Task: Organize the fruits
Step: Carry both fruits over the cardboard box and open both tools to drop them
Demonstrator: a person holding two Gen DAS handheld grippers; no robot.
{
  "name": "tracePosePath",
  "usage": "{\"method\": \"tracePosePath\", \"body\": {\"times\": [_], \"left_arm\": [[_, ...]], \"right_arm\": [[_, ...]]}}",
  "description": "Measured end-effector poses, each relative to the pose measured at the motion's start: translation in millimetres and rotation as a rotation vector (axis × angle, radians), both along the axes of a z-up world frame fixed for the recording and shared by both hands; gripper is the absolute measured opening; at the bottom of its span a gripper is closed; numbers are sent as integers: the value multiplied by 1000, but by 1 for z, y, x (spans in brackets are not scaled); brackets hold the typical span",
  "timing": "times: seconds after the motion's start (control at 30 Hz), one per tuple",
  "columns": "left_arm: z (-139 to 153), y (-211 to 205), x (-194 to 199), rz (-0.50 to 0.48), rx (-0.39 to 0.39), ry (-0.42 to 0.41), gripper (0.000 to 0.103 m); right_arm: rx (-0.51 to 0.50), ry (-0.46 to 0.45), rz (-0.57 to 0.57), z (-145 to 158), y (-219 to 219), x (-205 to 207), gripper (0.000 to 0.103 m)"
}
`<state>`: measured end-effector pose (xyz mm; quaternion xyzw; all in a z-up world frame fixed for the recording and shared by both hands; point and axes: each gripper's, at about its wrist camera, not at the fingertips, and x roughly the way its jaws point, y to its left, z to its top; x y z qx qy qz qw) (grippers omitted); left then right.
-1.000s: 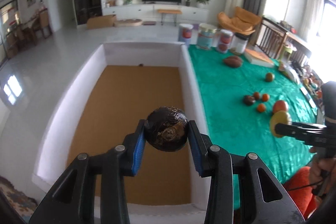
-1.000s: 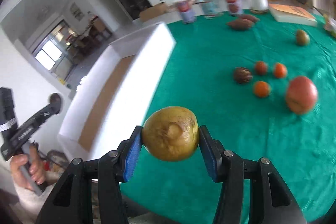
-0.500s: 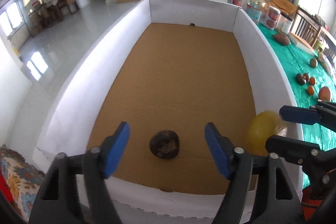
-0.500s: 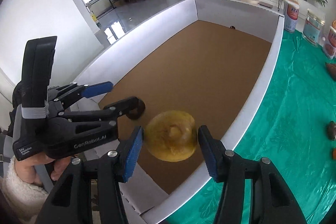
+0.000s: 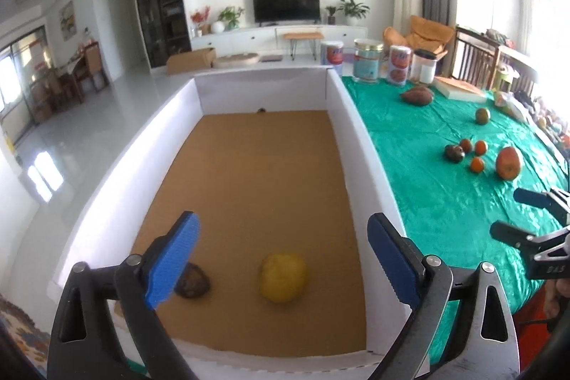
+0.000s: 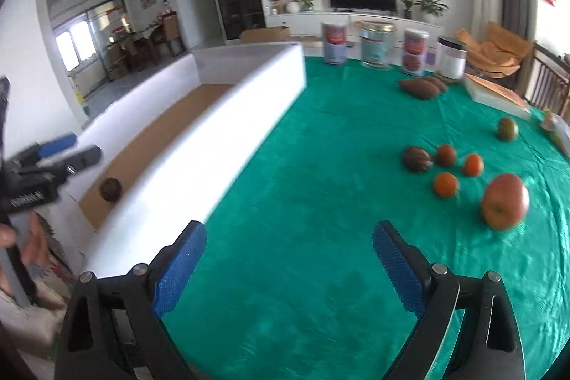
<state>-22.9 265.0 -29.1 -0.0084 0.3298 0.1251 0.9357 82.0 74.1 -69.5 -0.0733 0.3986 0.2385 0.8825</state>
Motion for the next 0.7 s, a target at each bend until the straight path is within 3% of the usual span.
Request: {"method": "tracePosePath", "body": {"times": [0.13,0.23,0.4,0.5,0.7], "left_arm": [[1,-1,8,-35,-21,-10,97],[8,6,7,-2,-71,-40,97],[12,27,11,70,-268,-88,97],[2,32,20,88,-380,-60,97],[-4,21,27,65,-411,-18,97]], "right_arm": [[1,71,-81,-32,-27,10,94],[-3,108,-107,-50,-38,8,94],[-1,101,-103,-55,-38,13,94],[-4,117,-117,-65,-40,23,94],[-15,115,-132,-65,-40,21,96]]}}
